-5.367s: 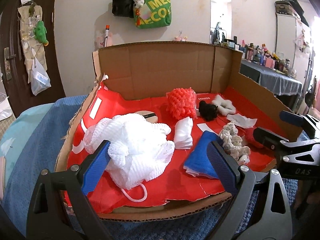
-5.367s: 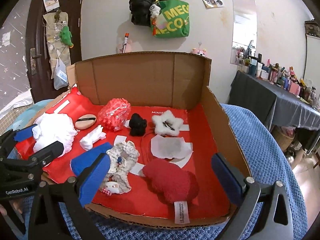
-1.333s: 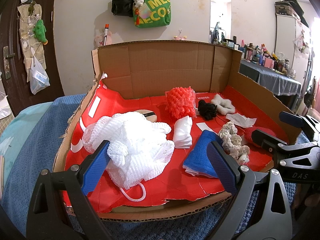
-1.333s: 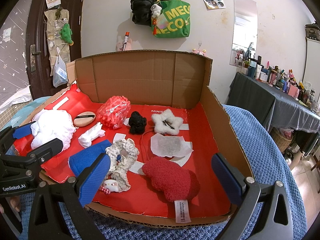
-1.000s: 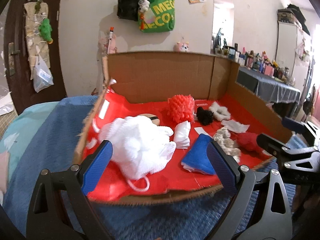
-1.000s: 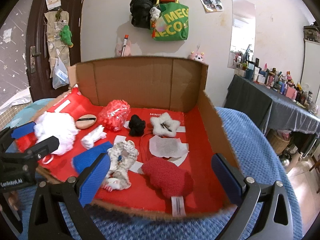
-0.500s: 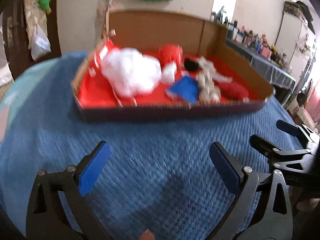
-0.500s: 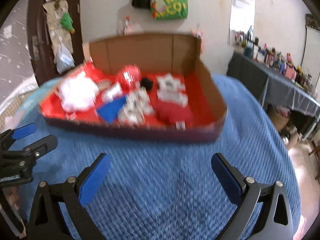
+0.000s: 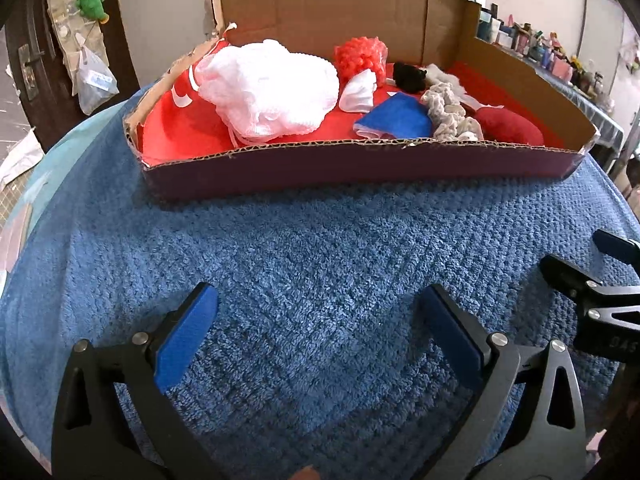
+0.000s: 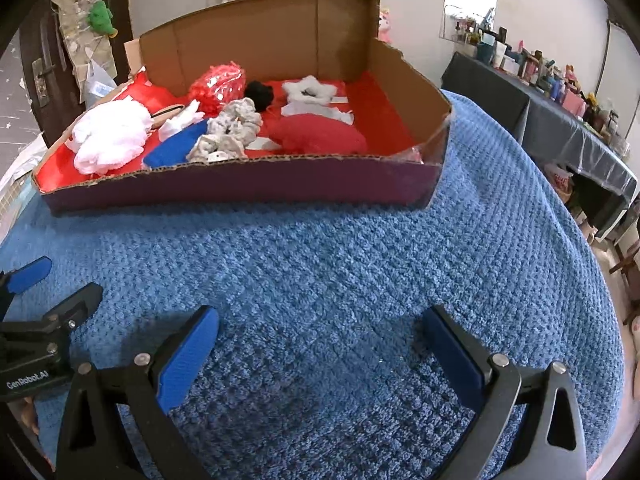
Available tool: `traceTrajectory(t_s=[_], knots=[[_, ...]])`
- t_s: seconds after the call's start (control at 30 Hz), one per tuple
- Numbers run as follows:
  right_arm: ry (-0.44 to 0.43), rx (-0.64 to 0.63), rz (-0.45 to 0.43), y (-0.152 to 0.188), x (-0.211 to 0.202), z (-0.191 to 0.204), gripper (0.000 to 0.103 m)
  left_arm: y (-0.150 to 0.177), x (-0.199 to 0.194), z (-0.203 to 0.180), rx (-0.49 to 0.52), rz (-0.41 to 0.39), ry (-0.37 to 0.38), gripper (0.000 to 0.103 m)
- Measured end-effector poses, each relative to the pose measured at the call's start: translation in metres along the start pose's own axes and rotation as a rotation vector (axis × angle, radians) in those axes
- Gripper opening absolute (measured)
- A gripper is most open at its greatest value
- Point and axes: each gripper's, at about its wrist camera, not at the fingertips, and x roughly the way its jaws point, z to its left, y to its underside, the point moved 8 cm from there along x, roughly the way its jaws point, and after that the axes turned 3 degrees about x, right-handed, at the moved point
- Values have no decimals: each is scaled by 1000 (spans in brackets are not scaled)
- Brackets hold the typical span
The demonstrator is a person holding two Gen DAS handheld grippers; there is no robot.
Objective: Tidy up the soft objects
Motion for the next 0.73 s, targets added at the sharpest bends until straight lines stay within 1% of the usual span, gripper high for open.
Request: traceTrajectory(t_s=[0.13, 0.73], knots=[[7, -1, -3, 0, 2, 0, 103, -4, 5, 1, -8, 4, 11, 103], [12, -5, -1, 1, 4, 3, 103, -8, 9, 1, -2, 4, 9, 103]])
